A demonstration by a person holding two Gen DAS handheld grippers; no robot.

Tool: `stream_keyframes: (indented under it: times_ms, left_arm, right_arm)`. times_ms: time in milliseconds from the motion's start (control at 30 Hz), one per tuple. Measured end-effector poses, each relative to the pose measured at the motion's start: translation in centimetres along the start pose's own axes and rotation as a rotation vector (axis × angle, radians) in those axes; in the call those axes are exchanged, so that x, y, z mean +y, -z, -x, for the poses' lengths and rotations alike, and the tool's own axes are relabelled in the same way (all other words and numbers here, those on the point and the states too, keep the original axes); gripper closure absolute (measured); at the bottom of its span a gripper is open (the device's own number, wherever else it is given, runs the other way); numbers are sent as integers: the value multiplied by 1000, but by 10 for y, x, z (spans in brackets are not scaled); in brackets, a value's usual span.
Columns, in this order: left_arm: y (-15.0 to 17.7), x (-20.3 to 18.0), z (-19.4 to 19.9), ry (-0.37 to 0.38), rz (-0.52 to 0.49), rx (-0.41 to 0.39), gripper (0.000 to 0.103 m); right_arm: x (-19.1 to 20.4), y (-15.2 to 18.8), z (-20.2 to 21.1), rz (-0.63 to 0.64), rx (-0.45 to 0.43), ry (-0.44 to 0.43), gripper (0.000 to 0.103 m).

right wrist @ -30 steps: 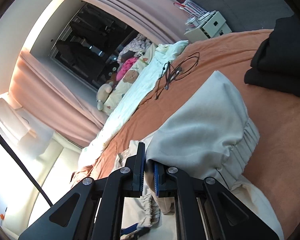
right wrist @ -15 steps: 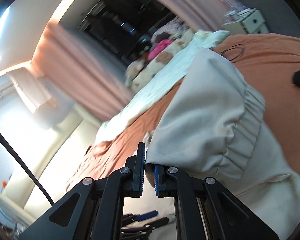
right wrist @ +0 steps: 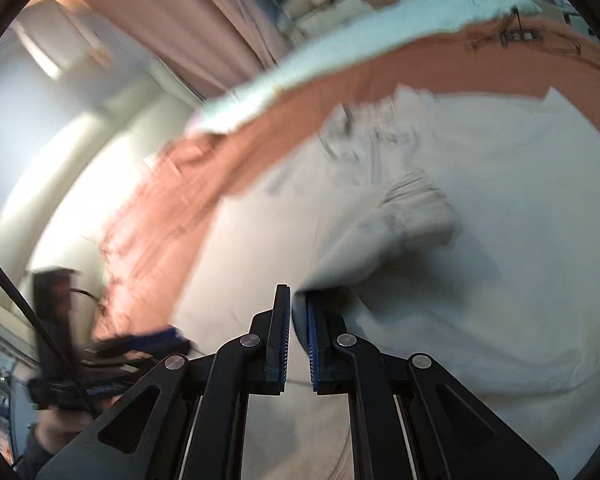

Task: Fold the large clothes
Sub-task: 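Lift the other sleeve with the right tool and fold it across the shirt body, then grasp the folded cuff with the left tool while the right tool pinches the shirt edge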

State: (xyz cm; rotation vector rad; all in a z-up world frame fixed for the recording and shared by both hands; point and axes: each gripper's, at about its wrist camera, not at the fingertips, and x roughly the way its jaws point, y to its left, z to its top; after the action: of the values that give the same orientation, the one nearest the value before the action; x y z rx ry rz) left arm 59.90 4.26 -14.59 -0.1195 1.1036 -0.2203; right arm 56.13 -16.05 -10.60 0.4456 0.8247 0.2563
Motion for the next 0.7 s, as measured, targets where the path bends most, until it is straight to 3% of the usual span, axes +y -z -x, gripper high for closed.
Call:
stream_keyframes:
  times_ms: [67, 133, 167, 200, 333, 633, 700]
  left_arm:
    - [0, 9, 7, -9, 12, -6, 48]
    - [1, 10, 13, -15, 12, -14, 48]
    - [0, 9, 15, -16, 9, -17, 48]
    - [-1, 6, 17, -15, 3, -20, 48]
    - [-5, -8, 18, -1, -26, -28, 48]
    - [-22, -84, 0, 58, -145, -20, 47]
    - [-28, -106, -11, 68, -175, -11, 41]
  right_arm:
    - [-7, 2, -15, -23, 59, 12, 90]
    - [-15, 0, -13, -55, 64, -1, 60]
    - [-18, 0, -7, -69, 51, -11, 31]
    - [-24, -4, 3, -81, 23, -20, 24]
    - [-47, 0, 33, -121, -13, -58, 25]
    - [-105, 25, 95, -272, -98, 53, 25]
    - [-106, 30, 97, -296, -107, 80, 25]
